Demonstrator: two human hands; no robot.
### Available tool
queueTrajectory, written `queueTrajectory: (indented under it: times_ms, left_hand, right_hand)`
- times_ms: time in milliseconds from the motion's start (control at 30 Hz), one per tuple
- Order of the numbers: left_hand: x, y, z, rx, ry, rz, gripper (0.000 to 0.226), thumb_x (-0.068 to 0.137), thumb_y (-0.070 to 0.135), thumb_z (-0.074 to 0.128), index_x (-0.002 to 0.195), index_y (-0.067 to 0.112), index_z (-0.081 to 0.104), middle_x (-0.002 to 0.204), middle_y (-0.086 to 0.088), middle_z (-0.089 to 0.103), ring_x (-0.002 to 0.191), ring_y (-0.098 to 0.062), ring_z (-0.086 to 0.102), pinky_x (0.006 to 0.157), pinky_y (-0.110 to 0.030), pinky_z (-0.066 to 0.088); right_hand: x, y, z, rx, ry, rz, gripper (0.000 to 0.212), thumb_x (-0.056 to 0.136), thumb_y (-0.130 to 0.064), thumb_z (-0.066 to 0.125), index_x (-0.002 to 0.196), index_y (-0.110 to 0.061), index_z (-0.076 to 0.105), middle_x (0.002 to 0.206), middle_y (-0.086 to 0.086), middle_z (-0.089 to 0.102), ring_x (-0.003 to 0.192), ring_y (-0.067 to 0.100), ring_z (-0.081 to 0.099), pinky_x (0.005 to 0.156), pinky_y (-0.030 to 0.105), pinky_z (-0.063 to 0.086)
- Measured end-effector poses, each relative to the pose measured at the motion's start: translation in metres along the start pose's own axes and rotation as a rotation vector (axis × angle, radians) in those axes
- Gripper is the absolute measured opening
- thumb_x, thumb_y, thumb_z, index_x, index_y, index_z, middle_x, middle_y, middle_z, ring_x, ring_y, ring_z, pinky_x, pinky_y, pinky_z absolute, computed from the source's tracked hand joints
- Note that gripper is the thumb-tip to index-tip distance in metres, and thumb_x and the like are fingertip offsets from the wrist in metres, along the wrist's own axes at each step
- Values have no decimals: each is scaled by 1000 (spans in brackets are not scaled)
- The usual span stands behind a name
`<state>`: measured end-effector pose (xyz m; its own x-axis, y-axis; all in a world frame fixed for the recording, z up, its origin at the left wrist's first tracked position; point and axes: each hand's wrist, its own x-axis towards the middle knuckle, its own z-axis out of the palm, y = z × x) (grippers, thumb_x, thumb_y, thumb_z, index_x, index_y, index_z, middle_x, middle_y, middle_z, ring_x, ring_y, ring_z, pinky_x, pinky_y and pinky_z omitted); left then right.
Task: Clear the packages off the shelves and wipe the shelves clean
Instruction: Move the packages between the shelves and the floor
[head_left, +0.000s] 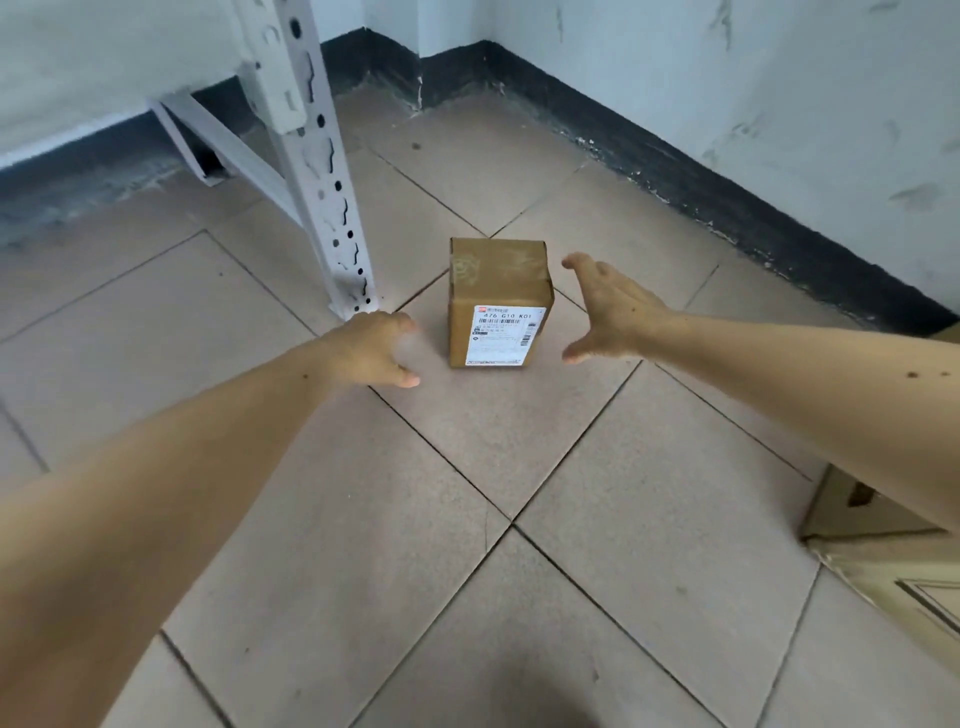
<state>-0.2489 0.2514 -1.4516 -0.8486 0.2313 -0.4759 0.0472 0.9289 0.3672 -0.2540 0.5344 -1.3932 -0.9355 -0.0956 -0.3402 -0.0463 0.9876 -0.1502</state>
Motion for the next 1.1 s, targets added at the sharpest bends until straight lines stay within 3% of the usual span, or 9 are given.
queueTrajectory:
  times_ms: [100,167,433,567,633,867,967,1100]
  left_hand:
    - [-41,0,-17,-63,-15,-55,70,82,35,76,143,19,44,147,1,45,134,-20,44,111,-38,37]
    - [-71,2,-29,-70,-27,-74,63,83,37,74,138,22,48,142,5,49,131,-18,45,110,-39,38]
    - [-215,5,-126,-86,-27,-130,55,87,39,68,137,23,50,142,3,48,133,-20,42,108,-39,38]
    - [-294,-4,-176,-173,28,-199,51,92,35,64,139,21,49,144,0,45,134,-21,41,111,-36,34]
    - [-329,-8,-194,-236,86,-231,48,93,32,64,137,18,52,143,0,48,131,-19,45,108,-30,35]
    - [-429,-64,-242,-451,496,-562,33,86,36,70,115,23,61,109,6,62,104,-17,60,94,-42,50]
    - [-459,-110,-256,-508,667,-761,42,88,43,67,122,19,59,119,-1,60,112,-22,57,97,-42,48]
    - [-483,-182,-272,-458,707,-916,60,92,44,61,139,10,44,142,-16,41,132,-33,38,106,-45,37]
  right_hand:
    - [-34,-12,-16,-149,-49,81,60,82,-29,77,129,-16,43,134,6,48,116,28,54,80,34,41]
    - [-57,-24,-28,-216,-73,65,40,87,-23,67,121,-16,49,127,5,51,113,27,55,76,32,37]
    - [-138,-135,-131,-350,-20,-378,26,91,-15,53,117,-18,51,120,-3,52,106,23,55,63,29,38]
    - [-166,-215,-193,-336,-8,-620,25,97,-26,50,120,-18,50,120,-4,54,110,23,56,62,28,41]
    - [-177,-251,-215,-297,-2,-649,30,100,-30,47,128,-19,48,126,-5,53,112,22,56,56,25,34]
    - [-187,-383,-239,47,-75,-611,35,100,-37,51,129,-18,49,131,1,52,112,25,57,81,33,38]
    - [-180,-440,-238,146,-97,-594,45,98,-44,53,132,-15,49,134,4,50,116,26,54,87,36,42]
    - [-163,-513,-224,154,-148,-563,66,95,-53,55,142,-9,40,144,10,40,128,30,47,99,43,46]
